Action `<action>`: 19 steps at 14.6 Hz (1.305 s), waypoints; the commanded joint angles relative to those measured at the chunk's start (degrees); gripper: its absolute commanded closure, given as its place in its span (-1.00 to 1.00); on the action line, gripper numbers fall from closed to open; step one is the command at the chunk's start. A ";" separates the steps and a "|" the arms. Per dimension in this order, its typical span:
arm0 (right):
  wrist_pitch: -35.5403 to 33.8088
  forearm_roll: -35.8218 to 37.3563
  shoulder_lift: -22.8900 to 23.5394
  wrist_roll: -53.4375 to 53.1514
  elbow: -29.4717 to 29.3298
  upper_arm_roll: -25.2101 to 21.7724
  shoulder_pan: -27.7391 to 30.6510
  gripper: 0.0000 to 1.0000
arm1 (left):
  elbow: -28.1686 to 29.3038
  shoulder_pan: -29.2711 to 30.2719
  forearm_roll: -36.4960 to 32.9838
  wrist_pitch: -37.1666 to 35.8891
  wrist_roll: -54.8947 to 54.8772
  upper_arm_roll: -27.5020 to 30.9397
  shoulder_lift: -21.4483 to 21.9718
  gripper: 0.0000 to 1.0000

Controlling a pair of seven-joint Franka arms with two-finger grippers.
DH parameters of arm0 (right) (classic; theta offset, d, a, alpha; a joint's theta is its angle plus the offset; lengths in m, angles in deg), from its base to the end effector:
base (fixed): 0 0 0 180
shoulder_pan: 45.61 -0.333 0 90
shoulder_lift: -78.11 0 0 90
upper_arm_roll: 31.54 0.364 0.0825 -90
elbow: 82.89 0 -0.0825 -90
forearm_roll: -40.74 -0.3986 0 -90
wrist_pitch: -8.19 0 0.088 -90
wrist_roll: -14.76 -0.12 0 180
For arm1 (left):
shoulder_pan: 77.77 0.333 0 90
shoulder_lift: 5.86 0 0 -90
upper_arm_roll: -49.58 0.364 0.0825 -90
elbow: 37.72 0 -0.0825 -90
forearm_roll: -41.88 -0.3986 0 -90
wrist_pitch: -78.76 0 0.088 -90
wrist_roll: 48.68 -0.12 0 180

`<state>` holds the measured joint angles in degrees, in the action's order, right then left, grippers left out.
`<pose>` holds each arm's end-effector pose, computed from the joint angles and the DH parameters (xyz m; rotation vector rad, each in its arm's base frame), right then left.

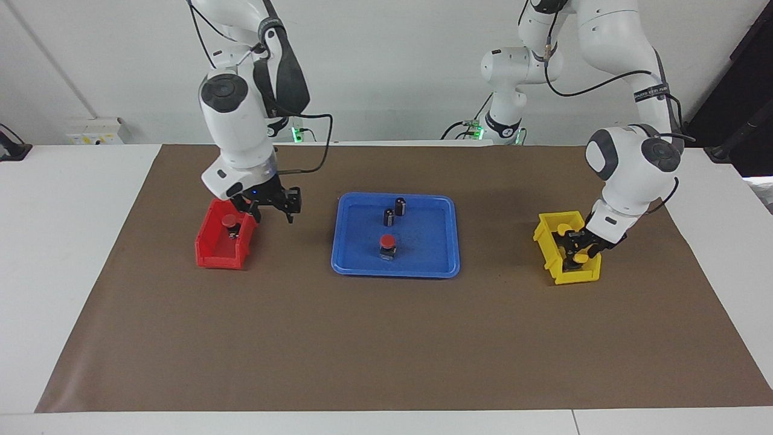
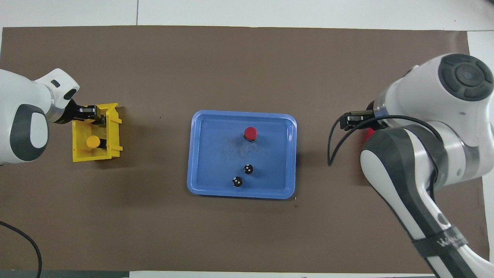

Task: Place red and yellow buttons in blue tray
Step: 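Release the red button in the tray while the left gripper grasps a yellow button, then place the yellow button in the tray while the right gripper grasps another red button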

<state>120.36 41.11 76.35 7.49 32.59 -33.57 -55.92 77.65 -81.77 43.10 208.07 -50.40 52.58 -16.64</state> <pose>0.5484 0.0791 0.4922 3.1327 0.0316 -0.0410 0.6140 -0.0126 0.3918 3.1332 -0.0558 0.0870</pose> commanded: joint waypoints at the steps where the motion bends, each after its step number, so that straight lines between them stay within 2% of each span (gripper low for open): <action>1: 3.15 -0.45 -5.10 10.14 8.34 0.89 7.56 -0.51 | -3.62 -0.30 0.19 -3.41 1.19 0.17 -0.03 0.97; 2: 3.24 -0.46 -5.28 11.92 8.70 0.89 9.24 -0.51 | -8.79 -0.48 0.19 -10.14 1.19 0.17 -0.03 0.97; 3: 3.24 -0.54 -5.45 12.20 9.49 0.89 9.61 -0.51 | -16.41 -1.17 -0.07 -18.65 1.54 -0.09 -0.20 0.97; 4: 3.85 -0.54 -6.32 12.64 11.32 0.80 10.39 -0.50 | -21.70 -3.79 -0.42 -23.96 2.06 0.08 -0.47 0.97; 5: 6.20 -0.54 -6.68 14.03 13.17 0.80 12.31 -0.49 | -23.24 -7.38 -0.68 -24.79 5.02 0.08 -1.43 0.97; 7: 9.12 -0.54 -6.86 15.63 15.55 0.80 13.65 -0.44 | -18.70 -15.73 -0.60 -16.23 16.78 -0.01 -0.91 0.97; 11: 13.77 -0.81 -4.49 14.14 16.61 0.80 13.39 -0.37 | -16.76 -26.29 2.02 -14.35 20.35 -0.27 -1.52 0.97; 13: 14.31 -1.07 -4.14 12.30 16.62 0.89 12.78 -0.35 | -15.26 -29.99 5.28 -13.21 21.57 -0.19 -1.70 0.97; 15: 15.10 -1.16 -3.88 11.67 17.14 0.89 12.16 -0.30 | -13.07 -33.60 5.38 -7.35 26.22 -0.27 -3.36 0.97; 19: 18.09 -1.16 -2.90 11.59 18.81 0.89 12.07 -0.25 | -12.35 -35.27 5.38 -3.98 27.98 -0.19 -7.66 0.97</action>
<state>136.56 40.73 73.71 19.67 50.01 -32.84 -43.92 64.82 -115.82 47.47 201.77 -23.53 51.28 -22.30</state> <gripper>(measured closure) 0.361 0.590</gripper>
